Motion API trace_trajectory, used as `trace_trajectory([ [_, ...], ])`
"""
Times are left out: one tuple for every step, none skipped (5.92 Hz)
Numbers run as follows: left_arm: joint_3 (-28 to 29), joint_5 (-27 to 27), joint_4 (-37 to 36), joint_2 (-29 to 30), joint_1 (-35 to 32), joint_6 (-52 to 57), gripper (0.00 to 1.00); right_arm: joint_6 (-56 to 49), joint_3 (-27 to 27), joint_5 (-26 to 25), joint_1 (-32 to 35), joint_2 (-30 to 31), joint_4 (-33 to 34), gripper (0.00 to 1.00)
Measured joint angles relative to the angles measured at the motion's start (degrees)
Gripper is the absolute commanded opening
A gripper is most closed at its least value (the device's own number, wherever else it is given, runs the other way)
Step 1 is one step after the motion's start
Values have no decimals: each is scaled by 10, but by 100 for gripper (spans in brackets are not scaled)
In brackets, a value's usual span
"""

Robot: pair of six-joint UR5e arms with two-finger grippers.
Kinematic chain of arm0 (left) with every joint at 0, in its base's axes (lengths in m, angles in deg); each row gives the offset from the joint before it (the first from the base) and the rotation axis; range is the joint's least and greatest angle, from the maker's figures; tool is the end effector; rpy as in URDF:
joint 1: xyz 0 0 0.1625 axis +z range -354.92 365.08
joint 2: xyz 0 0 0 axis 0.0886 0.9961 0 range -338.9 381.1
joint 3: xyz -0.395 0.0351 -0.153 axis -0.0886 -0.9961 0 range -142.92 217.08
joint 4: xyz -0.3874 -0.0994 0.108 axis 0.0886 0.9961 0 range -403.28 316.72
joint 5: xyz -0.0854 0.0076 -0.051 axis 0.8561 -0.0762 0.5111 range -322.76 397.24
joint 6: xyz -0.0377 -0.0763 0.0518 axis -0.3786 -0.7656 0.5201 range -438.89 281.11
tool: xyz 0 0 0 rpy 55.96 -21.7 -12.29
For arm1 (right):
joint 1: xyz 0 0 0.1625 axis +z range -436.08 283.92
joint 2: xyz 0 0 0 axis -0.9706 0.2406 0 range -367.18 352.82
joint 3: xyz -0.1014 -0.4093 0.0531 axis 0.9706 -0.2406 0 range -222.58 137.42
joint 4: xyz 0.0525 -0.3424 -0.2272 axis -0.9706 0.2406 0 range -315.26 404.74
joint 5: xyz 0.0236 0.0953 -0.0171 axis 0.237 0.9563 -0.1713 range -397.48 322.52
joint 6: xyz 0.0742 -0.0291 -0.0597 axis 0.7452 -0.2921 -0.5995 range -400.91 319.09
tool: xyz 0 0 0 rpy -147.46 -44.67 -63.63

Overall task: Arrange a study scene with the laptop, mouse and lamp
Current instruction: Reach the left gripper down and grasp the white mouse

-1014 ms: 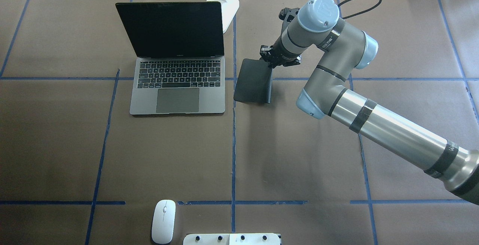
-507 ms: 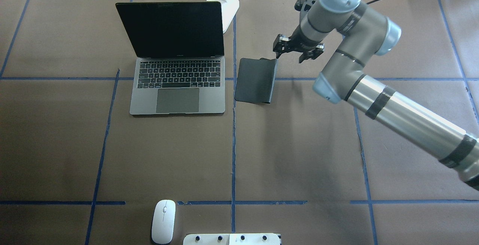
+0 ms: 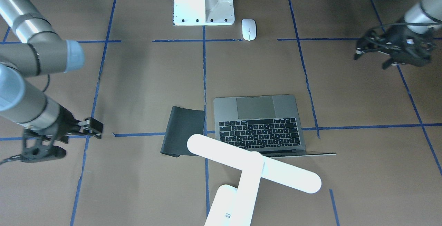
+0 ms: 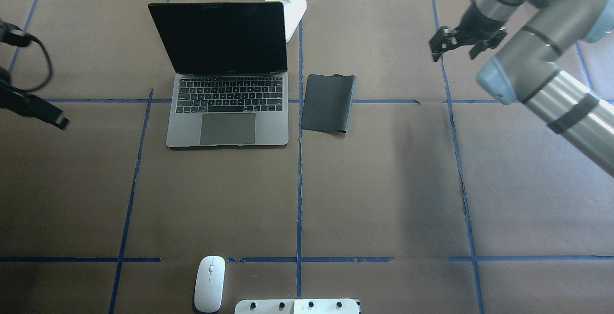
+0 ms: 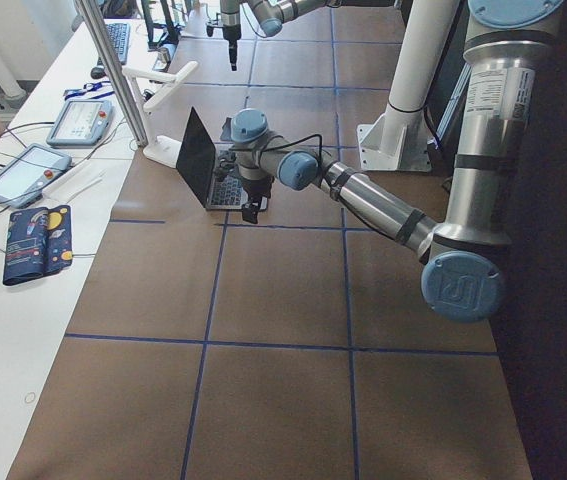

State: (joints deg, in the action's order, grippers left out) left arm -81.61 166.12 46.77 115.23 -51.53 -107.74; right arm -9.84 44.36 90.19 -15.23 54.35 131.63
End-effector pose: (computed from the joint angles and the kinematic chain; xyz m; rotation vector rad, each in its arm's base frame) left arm 0.2084 -0.4448 0.3848 0.1313 0.8509 0.2690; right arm -0.2689 -0.6310 0.3895 0.0918 -0.7970 -0.1320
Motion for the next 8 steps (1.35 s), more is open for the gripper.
trace_trajectory([
  [-38,-62,6,0,87,-111,100,-99,73,2,37,76,38,100],
  [-61,-122,21,-1,173,-205,100,-186,144,7,76,168,54,100],
  [-71,-189,42,-1,261,-288,100,-272,201,13,120,264,58,100],
  [-74,-267,63,0,353,-374,100,-354,230,20,169,345,59,100],
  [-73,-335,75,3,435,-447,100,-399,236,25,201,395,59,100],
  [-68,-384,80,10,506,-500,100,-411,232,29,214,414,58,100],
  [-52,-416,81,26,551,-529,100,-412,224,34,217,417,57,100],
  [-27,-432,81,51,569,-540,100,-413,219,38,217,416,56,100],
])
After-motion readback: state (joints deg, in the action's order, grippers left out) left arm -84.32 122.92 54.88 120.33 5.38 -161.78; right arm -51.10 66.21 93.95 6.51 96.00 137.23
